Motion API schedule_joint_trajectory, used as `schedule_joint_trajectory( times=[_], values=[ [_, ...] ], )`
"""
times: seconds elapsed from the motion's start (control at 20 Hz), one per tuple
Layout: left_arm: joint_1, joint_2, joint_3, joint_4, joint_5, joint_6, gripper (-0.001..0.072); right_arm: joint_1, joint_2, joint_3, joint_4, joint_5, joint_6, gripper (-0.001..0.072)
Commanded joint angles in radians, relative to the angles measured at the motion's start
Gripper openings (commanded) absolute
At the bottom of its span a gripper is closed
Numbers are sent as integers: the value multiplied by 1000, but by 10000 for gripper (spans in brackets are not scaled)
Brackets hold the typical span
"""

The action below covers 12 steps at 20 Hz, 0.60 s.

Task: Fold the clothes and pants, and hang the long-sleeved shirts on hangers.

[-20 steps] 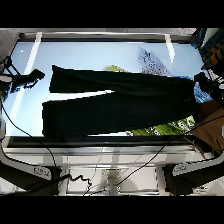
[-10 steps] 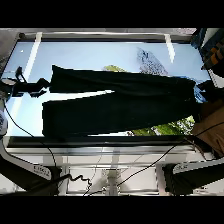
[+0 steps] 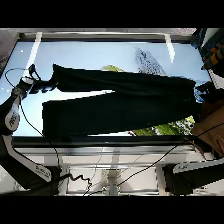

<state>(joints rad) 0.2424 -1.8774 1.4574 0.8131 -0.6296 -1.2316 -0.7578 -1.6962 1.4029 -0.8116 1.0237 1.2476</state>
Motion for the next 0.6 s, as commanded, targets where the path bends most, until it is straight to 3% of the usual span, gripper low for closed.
schedule_joint_trajectory(
  times=[0.0,0.15,0.35,0.45,0.55],
  values=[
    [-7,41,72,-13,-66,3,20,-1,1,24,-23,10,2,553],
    [45,73,214,19,-308,-61,19,-1,0,69,-64,37,2,553],
    [96,73,389,199,-667,-117,20,-1,0,103,-137,98,-2,551],
    [105,70,396,290,-782,-116,20,0,-6,103,-169,121,-15,551],
    [103,51,393,424,-814,-115,22,2,-20,104,-161,167,-72,551]
  ],
)
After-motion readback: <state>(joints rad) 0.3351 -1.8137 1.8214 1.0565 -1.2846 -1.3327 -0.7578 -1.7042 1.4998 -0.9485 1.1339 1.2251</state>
